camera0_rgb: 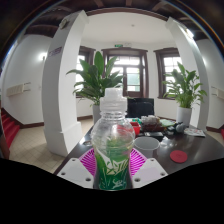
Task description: Pour water
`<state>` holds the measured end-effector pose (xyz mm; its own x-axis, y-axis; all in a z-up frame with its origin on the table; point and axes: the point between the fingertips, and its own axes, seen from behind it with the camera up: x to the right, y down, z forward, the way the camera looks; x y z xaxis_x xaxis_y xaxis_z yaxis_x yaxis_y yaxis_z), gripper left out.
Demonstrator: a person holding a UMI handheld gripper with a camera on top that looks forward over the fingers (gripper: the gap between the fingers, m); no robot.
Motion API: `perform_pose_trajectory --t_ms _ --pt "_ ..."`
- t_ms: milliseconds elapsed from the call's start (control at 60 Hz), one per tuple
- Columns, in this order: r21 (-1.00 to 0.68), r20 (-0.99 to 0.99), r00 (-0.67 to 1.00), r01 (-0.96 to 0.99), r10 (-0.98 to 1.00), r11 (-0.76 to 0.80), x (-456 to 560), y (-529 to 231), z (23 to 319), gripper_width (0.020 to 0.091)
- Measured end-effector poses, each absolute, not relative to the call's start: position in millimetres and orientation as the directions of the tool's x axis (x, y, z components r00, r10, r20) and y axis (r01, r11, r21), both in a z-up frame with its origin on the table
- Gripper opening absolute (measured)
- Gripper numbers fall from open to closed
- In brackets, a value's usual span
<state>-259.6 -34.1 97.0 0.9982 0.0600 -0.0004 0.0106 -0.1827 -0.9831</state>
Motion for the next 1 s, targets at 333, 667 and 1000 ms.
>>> perform_pose_trajectory --t_ms 333,667,1000 --pt "-0.961 -0.144 0.988 -0.126 0.056 -0.246 -290.7 -20.0 110.8 0.0382" --pt "-0.268 -0.963 0.266 -0.947 0.035 -0.176 -315.2 33.2 187.5 0.0378" --pt "0.376 -0.920 -0.381 -0.924 0.095 -0.062 -260.9 61.4 200.1 0.0379"
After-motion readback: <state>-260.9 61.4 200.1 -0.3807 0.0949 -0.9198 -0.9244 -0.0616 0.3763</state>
